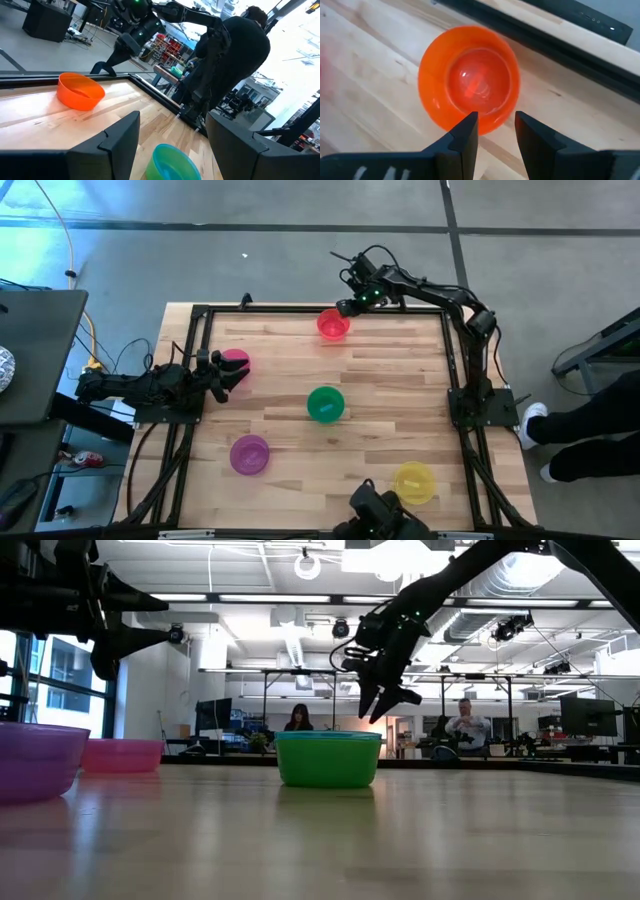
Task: Nest bowls inside each other
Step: Stack the orange bowl on the blue bowl
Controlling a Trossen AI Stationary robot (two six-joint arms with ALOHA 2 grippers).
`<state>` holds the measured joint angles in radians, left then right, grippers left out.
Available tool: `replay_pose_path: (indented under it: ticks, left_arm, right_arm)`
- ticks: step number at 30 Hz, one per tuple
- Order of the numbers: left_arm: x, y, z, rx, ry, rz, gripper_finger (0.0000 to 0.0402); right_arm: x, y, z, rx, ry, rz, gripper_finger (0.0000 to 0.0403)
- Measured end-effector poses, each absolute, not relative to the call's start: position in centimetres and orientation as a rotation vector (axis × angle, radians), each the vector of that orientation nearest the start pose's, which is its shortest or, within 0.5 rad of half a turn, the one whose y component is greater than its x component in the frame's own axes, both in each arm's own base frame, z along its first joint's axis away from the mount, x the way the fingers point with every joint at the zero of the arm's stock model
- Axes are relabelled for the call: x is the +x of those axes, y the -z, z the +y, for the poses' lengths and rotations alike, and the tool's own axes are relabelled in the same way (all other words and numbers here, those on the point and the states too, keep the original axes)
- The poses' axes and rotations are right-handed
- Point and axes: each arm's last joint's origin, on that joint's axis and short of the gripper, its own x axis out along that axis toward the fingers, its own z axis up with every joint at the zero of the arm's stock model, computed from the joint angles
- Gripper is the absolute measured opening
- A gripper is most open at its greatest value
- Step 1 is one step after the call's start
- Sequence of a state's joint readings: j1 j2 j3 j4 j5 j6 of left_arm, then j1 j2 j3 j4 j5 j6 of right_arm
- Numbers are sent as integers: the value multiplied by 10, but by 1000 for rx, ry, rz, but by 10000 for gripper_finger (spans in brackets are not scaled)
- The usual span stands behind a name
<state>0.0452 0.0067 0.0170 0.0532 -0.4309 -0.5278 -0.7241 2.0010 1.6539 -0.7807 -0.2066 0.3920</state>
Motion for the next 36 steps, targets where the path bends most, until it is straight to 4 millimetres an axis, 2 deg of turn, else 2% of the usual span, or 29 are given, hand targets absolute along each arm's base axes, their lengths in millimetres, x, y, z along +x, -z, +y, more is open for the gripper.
replay_pose_path:
  ticks: [9,14,25,31,36]
  left_arm:
    - [94,-174,16,-531,-440,-185,216]
    - [94,-174,16,-531,-438,-184,216]
    - [94,-174,16,-533,-434,-184,216]
    - [94,-174,16,-533,-426,-181,216]
    - [94,-174,16,-532,-426,-181,216]
  right_arm:
    - [318,-221,-270,863,724,1020,121]
    - [324,-217,-269,870,723,1003,121]
    - [336,-194,-266,900,712,1044,121]
    - [337,-193,-269,896,729,1023,120]
    - [334,-193,-273,907,759,1016,101]
